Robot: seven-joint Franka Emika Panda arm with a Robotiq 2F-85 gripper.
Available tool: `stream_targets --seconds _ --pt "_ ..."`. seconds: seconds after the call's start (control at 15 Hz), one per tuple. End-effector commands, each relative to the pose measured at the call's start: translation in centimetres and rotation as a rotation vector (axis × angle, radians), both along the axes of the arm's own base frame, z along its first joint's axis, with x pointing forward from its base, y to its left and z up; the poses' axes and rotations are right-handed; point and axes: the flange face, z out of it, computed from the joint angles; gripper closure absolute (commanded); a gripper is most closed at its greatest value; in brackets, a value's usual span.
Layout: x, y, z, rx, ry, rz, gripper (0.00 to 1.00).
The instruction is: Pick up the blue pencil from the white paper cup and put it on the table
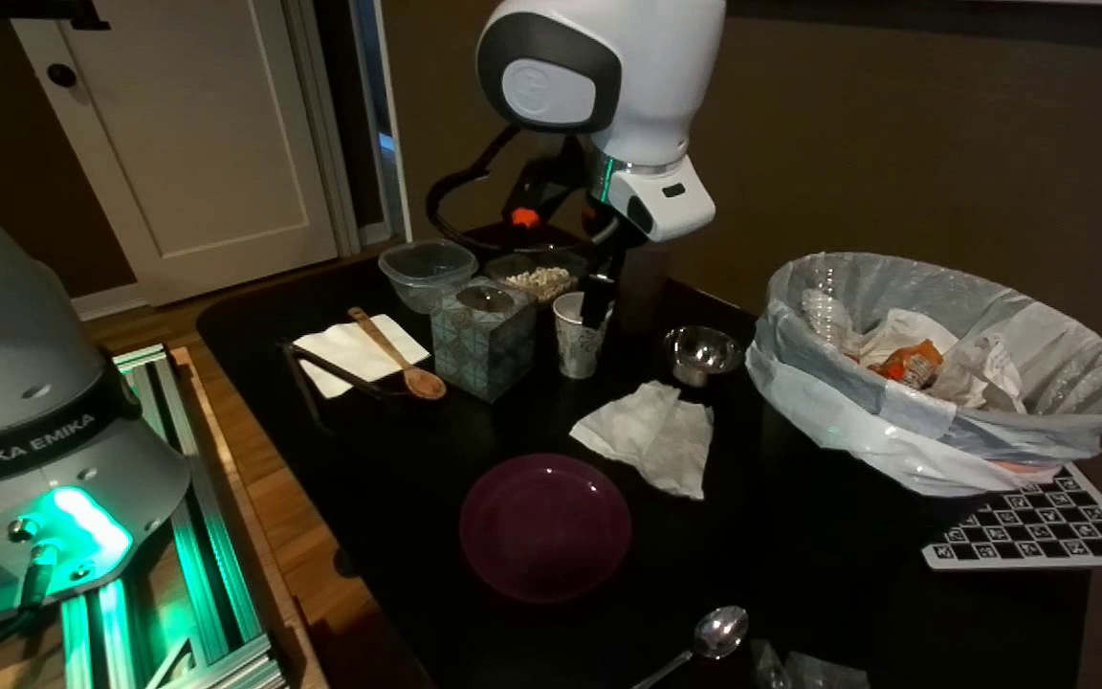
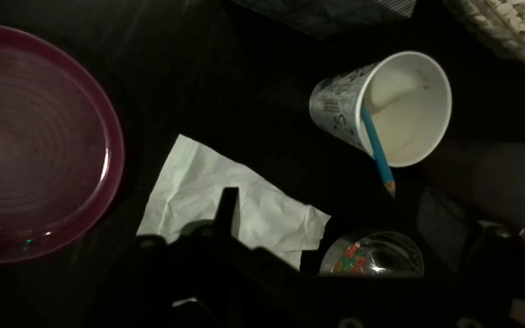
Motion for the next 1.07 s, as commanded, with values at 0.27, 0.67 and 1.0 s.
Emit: stream_targets --seconds 0.27,0.67,1.0 --pt "5.3 -0.2 -4.5 0.117 0.064 -0.045 0.00" --pt "7.4 -0.8 -5.9 0.185 0.140 -0.093 0.00" --pt "8.6 -0.8 -6.5 0.246 0.173 -0.124 0.00"
